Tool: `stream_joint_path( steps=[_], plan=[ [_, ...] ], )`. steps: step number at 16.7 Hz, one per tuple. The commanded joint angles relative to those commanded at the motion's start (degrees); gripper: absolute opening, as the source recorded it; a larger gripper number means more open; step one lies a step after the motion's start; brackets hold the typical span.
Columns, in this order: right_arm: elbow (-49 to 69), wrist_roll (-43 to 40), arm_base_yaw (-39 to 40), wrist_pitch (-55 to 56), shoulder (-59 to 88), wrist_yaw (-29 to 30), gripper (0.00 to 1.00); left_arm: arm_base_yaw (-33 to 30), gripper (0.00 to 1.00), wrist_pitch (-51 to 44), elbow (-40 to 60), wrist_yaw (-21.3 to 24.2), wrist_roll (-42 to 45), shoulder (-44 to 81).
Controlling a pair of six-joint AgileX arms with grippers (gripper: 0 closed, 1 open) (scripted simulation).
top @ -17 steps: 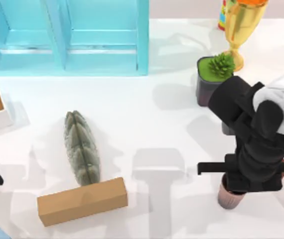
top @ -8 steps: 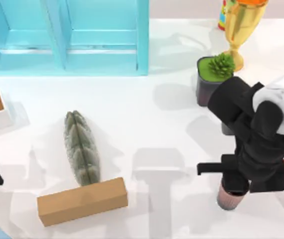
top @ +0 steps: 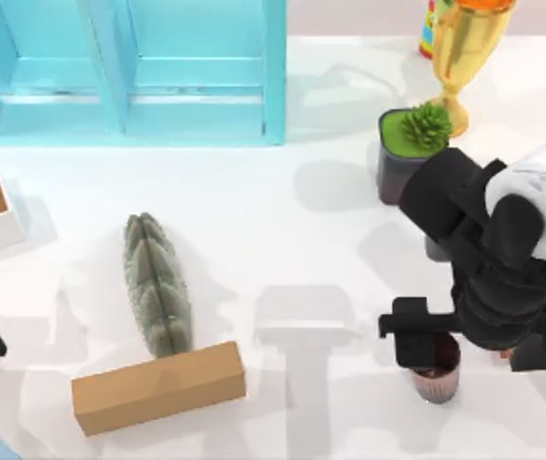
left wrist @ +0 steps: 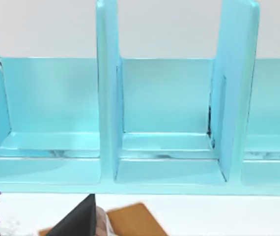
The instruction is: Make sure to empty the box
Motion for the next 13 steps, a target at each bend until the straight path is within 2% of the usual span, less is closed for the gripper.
stream_joint_path(
  steps=[8,13],
  plan=[
    [0.17,-0.02,-0.07,-0.19,-0.06,0.0,1.0,0.0,1.0,0.0,0.0,0.0,0.0,0.0],
    [7.66,-0.07,0.05,-9.7,-1.73,0.06,1.0,0.0,1.0,0.0,0.0,0.0,0.0,0.0]
  ],
)
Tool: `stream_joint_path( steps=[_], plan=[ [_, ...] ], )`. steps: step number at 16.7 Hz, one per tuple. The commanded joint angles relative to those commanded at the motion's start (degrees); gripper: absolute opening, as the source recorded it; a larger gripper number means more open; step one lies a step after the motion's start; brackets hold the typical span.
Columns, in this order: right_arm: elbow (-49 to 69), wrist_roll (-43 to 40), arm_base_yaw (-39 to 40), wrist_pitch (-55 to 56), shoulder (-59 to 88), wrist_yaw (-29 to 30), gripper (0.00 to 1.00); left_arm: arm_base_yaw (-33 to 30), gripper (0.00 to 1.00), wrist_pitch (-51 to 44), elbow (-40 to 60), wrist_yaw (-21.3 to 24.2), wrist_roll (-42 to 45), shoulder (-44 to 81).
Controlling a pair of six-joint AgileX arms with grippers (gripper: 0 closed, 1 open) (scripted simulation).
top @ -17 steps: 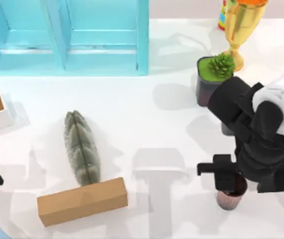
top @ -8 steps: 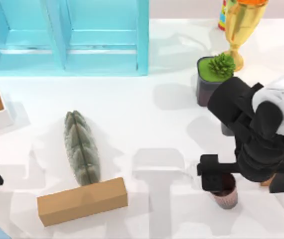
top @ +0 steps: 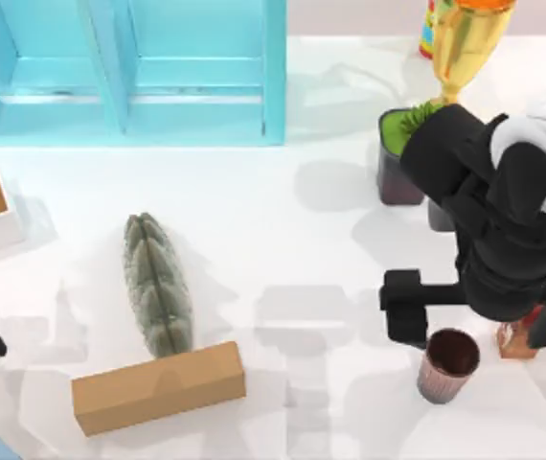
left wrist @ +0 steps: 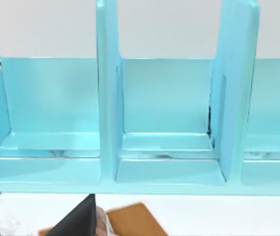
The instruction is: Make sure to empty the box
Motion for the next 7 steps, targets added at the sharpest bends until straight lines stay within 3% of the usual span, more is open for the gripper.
stream_joint_path(
  steps=[4,7],
  plan=[
    [8.04,-0.2,-0.25,-10.91,-2.62,-0.01,1.0,0.0,1.0,0.0,0.0,0.0,0.0,0.0],
    [10.22,-0.26,-0.37,-13.28,-3.42,-0.05,1.0,0.0,1.0,0.0,0.0,0.0,0.0,0.0]
  ],
)
